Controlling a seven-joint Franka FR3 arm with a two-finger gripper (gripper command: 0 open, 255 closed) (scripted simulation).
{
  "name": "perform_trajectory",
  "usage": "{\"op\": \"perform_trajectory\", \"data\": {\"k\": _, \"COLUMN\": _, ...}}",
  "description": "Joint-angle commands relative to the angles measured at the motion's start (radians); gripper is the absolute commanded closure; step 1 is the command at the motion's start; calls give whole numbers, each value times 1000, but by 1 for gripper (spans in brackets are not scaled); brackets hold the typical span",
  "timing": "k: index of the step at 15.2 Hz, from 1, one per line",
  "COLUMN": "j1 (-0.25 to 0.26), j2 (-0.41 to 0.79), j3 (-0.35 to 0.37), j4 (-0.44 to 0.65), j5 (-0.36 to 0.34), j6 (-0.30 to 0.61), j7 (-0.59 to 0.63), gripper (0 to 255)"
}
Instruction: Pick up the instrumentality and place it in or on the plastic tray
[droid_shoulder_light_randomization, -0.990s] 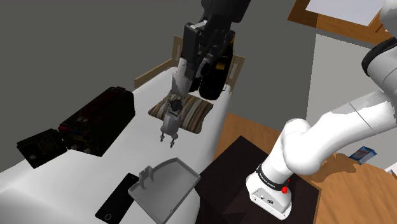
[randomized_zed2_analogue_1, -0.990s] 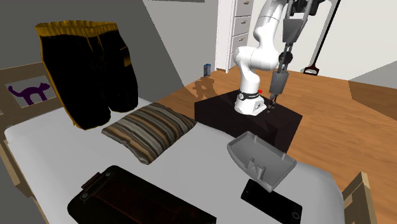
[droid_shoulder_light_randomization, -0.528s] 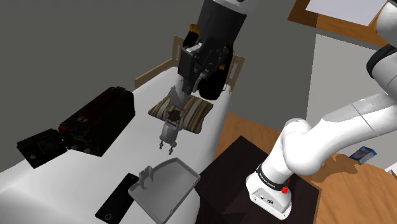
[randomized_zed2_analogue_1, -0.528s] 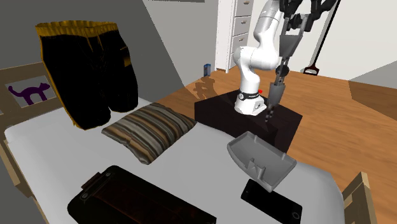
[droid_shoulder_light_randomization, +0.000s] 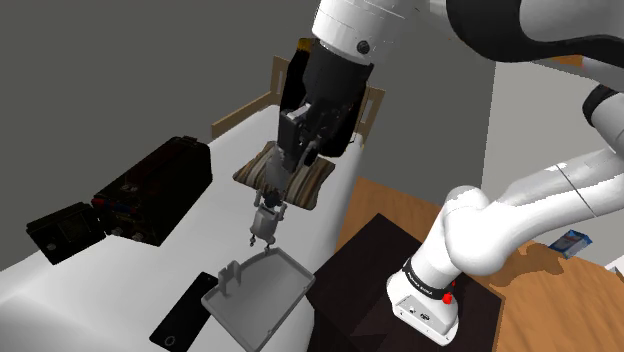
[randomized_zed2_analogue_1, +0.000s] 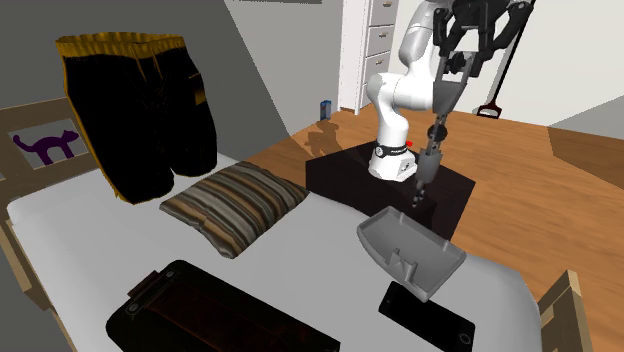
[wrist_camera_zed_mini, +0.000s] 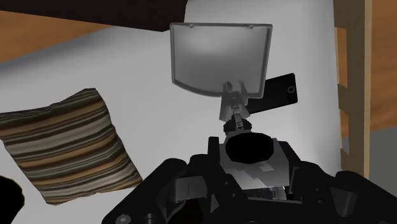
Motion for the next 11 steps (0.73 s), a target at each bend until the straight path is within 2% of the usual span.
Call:
{"op": "perform_trajectory", "data": {"k": 1, "j1": 3, "j2": -7, "j3": 3, "j4": -35, "j5": 4, "j6": 29, "j7": -1, "gripper": 255}}
{"op": "perform_trajectory", "data": {"k": 11, "j1": 15, "j2": -30, "j3": 18, "j4": -185, "j5": 23, "j6": 158, "j7": -5, "gripper": 255}}
